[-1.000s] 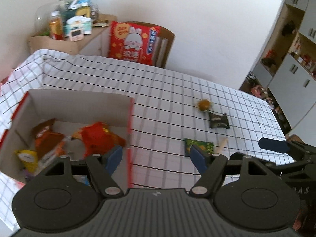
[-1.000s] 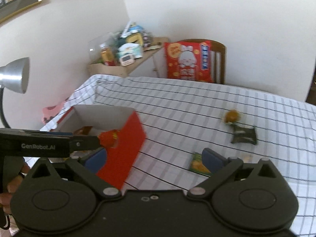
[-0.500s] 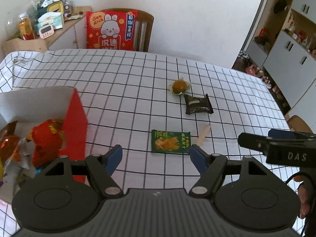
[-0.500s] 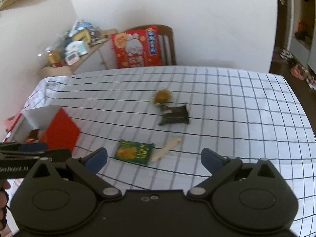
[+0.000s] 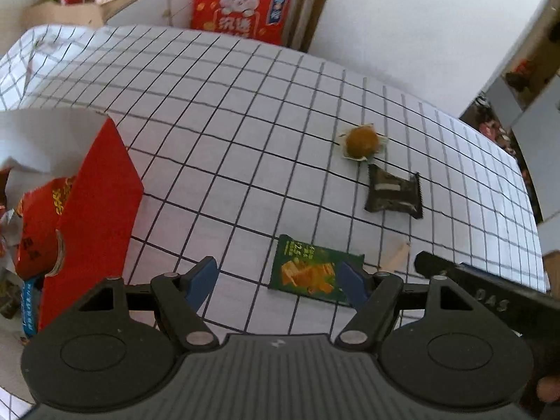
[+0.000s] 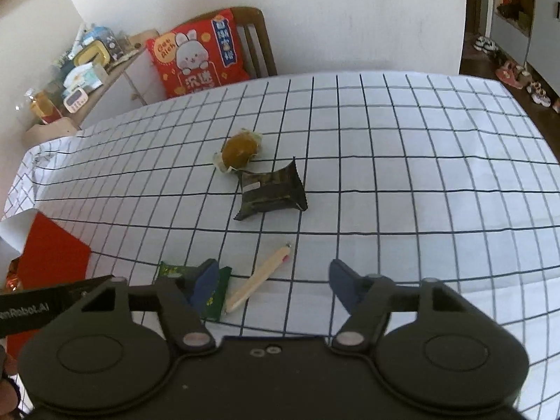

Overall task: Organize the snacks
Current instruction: 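Withdraw both tools from the box toward the remaining snacks, then grasp the wooden stick with right tool while left tool grasps the green cracker pack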

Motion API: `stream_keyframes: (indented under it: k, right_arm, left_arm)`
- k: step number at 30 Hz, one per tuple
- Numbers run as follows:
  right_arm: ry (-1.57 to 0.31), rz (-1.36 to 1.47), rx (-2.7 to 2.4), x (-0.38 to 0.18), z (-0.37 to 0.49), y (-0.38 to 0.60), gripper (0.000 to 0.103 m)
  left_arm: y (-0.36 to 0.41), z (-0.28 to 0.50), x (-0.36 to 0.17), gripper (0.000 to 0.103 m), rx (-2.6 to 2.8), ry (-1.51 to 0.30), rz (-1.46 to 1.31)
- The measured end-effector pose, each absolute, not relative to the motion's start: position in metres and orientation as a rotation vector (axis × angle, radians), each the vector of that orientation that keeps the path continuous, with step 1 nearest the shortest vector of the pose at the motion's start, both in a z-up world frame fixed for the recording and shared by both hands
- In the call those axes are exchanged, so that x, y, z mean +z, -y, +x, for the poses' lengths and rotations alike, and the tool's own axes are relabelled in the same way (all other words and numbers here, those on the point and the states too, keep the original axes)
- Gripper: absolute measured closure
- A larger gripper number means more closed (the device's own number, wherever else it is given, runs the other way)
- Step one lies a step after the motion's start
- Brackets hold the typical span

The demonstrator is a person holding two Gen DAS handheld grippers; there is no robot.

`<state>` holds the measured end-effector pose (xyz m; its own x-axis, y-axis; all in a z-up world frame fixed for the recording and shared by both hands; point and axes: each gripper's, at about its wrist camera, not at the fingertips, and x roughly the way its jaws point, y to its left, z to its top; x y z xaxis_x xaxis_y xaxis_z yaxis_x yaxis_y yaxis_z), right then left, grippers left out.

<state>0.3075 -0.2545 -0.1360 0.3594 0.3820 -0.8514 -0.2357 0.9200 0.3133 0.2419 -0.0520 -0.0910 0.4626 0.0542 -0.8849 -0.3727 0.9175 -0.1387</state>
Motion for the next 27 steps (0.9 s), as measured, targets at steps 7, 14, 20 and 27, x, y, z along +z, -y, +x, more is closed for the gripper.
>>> stream_keyframes:
  k: [7,14,20,27]
  right_arm:
    - [-1.196,0.141,0.374,-0.159,0.320,0.233,0.063]
    - [-1.219,0.106,0.353,-0.170,0.325,0.217,0.074]
    - [-1.221,0.082,0.336,-0.176,0.325,0.213,0.086]
    - [-1.210,0.028,0.420,-0.174,0.316,0.209,0.094]
  left_arm:
    - [0.047,0.254,-0.099,0.028,0.296,-1.091,-0.364]
    - [0.041,0.261,-0.109,0.028,0.313,-1.123,-0.419]
    - [0.040,0.267,-0.116,0.029,0.325,-1.144,-0.452]
    - [0.040,0.276,-0.125,0.029,0.343,-1.177,-0.521]
